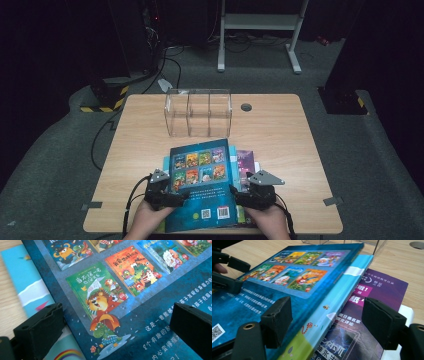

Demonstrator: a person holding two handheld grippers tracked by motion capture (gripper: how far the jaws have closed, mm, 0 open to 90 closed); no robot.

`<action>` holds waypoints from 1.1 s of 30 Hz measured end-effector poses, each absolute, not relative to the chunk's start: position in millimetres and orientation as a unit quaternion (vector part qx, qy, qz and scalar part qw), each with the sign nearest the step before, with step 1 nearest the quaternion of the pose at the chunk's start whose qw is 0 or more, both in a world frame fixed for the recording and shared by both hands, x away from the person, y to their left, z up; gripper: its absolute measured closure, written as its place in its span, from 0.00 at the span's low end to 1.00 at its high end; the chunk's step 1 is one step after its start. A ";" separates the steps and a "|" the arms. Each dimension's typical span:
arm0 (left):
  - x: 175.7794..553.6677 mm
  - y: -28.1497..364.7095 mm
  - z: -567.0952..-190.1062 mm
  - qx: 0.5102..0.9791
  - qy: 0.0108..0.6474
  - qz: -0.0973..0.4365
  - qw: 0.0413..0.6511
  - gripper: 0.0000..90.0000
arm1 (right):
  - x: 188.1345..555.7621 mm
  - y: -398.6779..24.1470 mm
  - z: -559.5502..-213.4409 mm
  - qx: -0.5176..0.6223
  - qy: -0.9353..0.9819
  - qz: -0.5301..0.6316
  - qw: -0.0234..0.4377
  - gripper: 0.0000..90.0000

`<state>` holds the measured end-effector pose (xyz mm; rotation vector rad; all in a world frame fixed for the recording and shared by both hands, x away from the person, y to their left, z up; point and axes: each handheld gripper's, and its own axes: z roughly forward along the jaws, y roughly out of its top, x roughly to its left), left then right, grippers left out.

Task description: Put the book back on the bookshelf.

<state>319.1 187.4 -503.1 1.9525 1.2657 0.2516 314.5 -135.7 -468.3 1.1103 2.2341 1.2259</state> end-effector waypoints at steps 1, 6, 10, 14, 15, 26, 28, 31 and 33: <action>320.1 185.8 -502.6 0.771 0.494 0.100 0.390 0.00 | 314.2 -136.0 -467.8 0.395 0.789 0.434 0.184 0.25; 322.7 174.5 -500.3 0.775 0.484 0.099 0.393 0.00 | 315.3 -139.5 -465.7 0.401 0.784 0.439 0.181 0.26; 322.8 165.8 -498.4 0.776 0.482 0.099 0.395 0.00 | 315.2 -143.4 -464.9 0.404 0.783 0.435 0.184 0.28; 323.1 158.4 -495.6 0.779 0.481 0.095 0.390 0.00 | 315.8 -144.9 -464.3 0.409 0.783 0.434 0.177 0.27; 323.9 153.9 -494.4 0.782 0.477 0.093 0.391 0.00 | 316.0 -145.5 -463.4 0.407 0.785 0.433 0.177 0.27; 323.5 140.7 -494.0 0.783 0.462 0.091 0.408 0.00 | 315.7 -157.6 -463.6 0.424 0.777 0.428 0.185 0.27; 322.9 142.3 -495.0 0.781 0.463 0.085 0.410 0.00 | 315.4 -158.2 -464.2 0.426 0.777 0.425 0.184 0.27; 316.4 149.3 -496.3 0.782 0.455 0.078 0.418 0.04 | 316.3 -158.7 -466.3 0.429 0.780 0.421 0.172 0.26; 310.9 153.3 -498.4 0.780 0.451 0.078 0.426 0.04 | 316.1 -157.7 -467.9 0.432 0.780 0.422 0.161 0.25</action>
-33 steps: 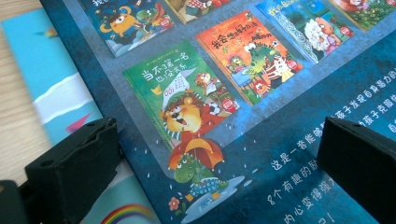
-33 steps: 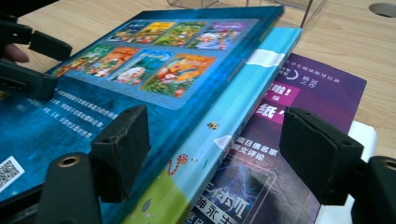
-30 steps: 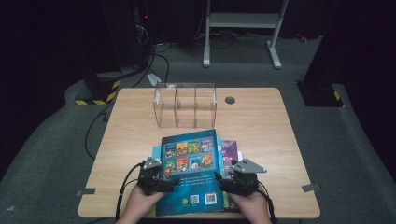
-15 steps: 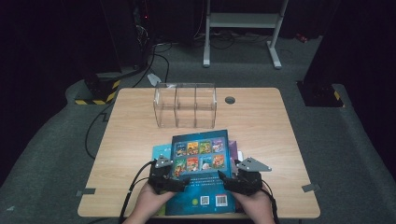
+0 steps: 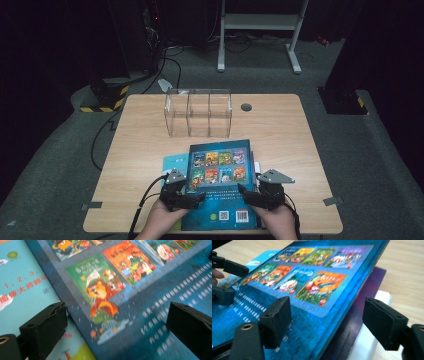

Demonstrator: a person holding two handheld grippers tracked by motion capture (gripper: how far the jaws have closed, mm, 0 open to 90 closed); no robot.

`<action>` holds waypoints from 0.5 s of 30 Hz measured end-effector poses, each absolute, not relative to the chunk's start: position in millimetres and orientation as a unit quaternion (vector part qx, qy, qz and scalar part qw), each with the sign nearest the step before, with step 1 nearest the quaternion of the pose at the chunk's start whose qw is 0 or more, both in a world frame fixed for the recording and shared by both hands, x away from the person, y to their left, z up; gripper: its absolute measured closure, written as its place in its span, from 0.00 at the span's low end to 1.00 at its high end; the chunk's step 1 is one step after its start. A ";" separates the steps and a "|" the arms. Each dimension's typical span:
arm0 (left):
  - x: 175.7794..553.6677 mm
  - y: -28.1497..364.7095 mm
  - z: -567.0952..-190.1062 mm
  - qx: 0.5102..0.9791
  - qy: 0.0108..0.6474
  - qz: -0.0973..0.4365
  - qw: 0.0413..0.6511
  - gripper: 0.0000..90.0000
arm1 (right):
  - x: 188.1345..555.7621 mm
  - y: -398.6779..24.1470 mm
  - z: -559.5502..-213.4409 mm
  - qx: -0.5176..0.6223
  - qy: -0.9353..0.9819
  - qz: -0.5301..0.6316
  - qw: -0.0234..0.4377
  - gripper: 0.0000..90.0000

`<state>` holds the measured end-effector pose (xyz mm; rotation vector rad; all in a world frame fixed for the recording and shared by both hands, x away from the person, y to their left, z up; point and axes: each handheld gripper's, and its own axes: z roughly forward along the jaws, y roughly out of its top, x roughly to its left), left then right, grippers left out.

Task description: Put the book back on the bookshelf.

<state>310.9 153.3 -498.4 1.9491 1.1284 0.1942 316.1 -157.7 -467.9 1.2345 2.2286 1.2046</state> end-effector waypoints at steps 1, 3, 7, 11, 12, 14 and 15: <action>308.7 155.3 -499.8 0.779 0.448 0.081 0.431 0.04 | 316.1 -157.6 -468.4 0.432 0.780 0.423 0.159 0.24; 306.5 156.8 -501.2 0.777 0.447 0.083 0.437 0.04 | 315.0 -157.2 -468.7 0.434 0.780 0.422 0.159 0.23; 304.4 157.8 -501.7 0.777 0.444 0.083 0.437 0.04 | 314.2 -154.9 -469.8 0.436 0.779 0.421 0.161 0.20; 304.1 156.7 -502.5 0.779 0.441 0.086 0.438 0.02 | 313.2 -150.4 -470.7 0.439 0.780 0.419 0.154 0.19; 304.0 156.6 -502.5 0.778 0.442 0.086 0.438 0.02 | 313.2 -150.4 -470.7 0.439 0.780 0.419 0.154 0.19; 303.8 156.1 -502.9 0.777 0.442 0.084 0.440 0.01 | 312.1 -148.0 -472.1 0.442 0.779 0.421 0.146 0.19; 303.8 156.1 -502.9 0.777 0.442 0.084 0.440 0.00 | 312.1 -148.0 -472.1 0.442 0.779 0.421 0.146 0.19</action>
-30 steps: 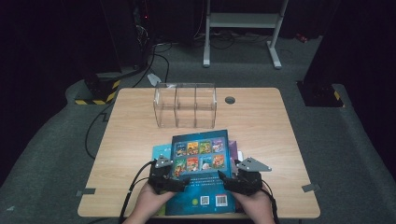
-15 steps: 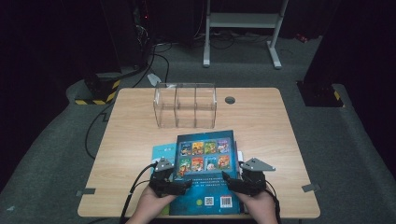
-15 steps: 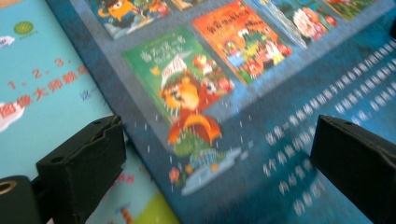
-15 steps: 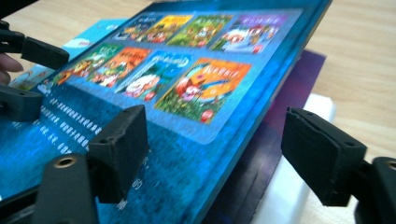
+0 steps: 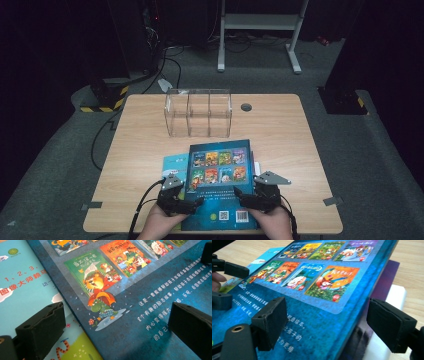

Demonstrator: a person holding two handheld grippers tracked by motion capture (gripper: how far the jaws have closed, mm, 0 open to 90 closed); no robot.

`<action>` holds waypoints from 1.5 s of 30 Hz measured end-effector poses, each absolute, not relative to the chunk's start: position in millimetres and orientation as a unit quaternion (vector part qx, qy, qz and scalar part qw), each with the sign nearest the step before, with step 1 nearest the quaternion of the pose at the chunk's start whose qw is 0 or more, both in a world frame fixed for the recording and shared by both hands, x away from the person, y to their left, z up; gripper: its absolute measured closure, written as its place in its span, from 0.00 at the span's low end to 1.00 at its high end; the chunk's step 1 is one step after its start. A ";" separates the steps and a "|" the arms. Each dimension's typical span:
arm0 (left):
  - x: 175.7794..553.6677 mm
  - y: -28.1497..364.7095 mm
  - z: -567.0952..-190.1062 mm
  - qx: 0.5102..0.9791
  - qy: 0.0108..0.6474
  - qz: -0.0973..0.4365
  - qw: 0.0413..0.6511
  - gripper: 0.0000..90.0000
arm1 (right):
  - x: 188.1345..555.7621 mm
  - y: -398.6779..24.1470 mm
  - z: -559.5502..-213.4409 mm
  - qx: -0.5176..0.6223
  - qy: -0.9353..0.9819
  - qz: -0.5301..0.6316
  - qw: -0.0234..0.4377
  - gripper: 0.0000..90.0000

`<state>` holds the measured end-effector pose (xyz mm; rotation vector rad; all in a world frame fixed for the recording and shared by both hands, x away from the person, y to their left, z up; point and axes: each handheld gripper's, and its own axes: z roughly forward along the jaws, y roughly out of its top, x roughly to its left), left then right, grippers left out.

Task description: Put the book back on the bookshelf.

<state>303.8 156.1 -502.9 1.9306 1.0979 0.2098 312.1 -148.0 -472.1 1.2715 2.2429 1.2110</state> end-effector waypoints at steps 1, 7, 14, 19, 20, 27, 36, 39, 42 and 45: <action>303.3 155.2 -503.3 0.775 0.444 0.088 0.441 0.00 | 311.3 -146.3 -472.8 0.441 0.779 0.421 0.143 0.18; 304.5 151.2 -502.7 0.776 0.439 0.086 0.445 0.01 | 313.7 -143.5 -473.8 0.444 0.781 0.420 0.135 0.16; 317.6 152.9 -502.7 0.756 0.463 0.099 0.452 0.10 | 324.1 -142.5 -474.9 0.444 0.783 0.420 0.116 0.16; 322.1 152.4 -501.7 0.758 0.464 0.098 0.447 0.11 | 328.0 -141.9 -472.5 0.451 0.786 0.411 0.101 0.19; 323.4 152.5 -501.0 0.760 0.464 0.097 0.444 0.11 | 329.2 -141.4 -471.3 0.454 0.787 0.407 0.100 0.19; 324.0 156.1 -502.7 0.750 0.472 0.103 0.451 0.16 | 341.1 -133.1 -464.8 0.466 0.795 0.376 0.100 0.20; 321.6 161.7 -505.3 0.744 0.471 0.109 0.462 0.22 | 334.9 -133.0 -466.6 0.467 0.790 0.382 0.110 0.20; 319.5 161.8 -505.5 0.741 0.473 0.111 0.463 0.23 | 336.6 -137.7 -470.7 0.462 0.787 0.399 0.092 0.21; 319.1 161.6 -505.4 0.741 0.474 0.111 0.463 0.23 | 341.3 -137.6 -473.9 0.463 0.785 0.406 0.070 0.20; 318.6 161.2 -505.6 0.739 0.476 0.111 0.463 0.23 | 341.3 -135.1 -473.5 0.465 0.786 0.401 0.068 0.20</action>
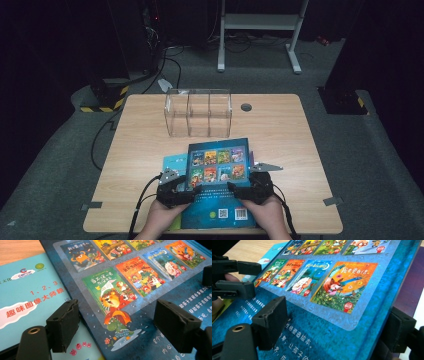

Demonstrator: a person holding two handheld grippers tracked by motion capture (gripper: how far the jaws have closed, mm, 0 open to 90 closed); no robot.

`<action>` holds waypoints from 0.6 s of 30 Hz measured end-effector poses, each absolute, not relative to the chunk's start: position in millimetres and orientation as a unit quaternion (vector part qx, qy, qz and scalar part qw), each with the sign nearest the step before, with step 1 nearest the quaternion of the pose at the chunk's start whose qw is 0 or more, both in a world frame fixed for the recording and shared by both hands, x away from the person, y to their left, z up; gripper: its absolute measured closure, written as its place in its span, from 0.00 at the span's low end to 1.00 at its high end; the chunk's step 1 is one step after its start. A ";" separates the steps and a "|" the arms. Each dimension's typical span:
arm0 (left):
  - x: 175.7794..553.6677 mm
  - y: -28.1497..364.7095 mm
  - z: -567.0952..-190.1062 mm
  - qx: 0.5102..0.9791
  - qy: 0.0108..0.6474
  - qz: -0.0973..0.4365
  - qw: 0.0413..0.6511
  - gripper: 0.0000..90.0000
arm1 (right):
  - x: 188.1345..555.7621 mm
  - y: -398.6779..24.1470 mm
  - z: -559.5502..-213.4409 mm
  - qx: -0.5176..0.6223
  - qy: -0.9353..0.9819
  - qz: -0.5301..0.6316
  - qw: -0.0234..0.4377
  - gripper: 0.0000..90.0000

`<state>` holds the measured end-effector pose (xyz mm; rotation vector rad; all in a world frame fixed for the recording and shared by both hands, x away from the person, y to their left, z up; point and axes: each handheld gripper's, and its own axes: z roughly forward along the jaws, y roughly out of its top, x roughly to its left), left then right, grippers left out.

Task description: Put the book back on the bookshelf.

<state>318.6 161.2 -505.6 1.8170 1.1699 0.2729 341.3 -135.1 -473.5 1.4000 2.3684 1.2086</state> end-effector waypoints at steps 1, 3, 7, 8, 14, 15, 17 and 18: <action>318.6 161.2 -505.6 0.739 0.476 0.111 0.463 0.23 | 341.3 -135.1 -473.5 0.465 0.786 0.401 0.068 0.20; 318.5 161.5 -506.0 0.739 0.476 0.113 0.464 0.23 | 340.4 -135.7 -472.4 0.458 0.789 0.402 0.080 0.23; 318.2 161.6 -506.3 0.739 0.475 0.113 0.465 0.23 | 339.4 -139.5 -470.2 0.461 0.784 0.408 0.078 0.30; 318.3 161.9 -506.4 0.739 0.474 0.115 0.464 0.23 | 338.9 -141.5 -469.4 0.456 0.784 0.413 0.086 0.33; 318.9 162.8 -506.4 0.740 0.473 0.113 0.465 0.23 | 335.6 -146.5 -466.8 0.454 0.778 0.426 0.084 0.43; 318.9 162.8 -506.5 0.739 0.472 0.113 0.466 0.23 | 334.6 -147.1 -466.3 0.455 0.777 0.428 0.082 0.44; 319.0 162.7 -506.6 0.739 0.473 0.113 0.467 0.22 | 333.6 -147.5 -465.8 0.454 0.777 0.429 0.082 0.44; 318.9 162.6 -506.6 0.738 0.474 0.111 0.468 0.22 | 332.8 -147.7 -465.6 0.453 0.776 0.430 0.084 0.45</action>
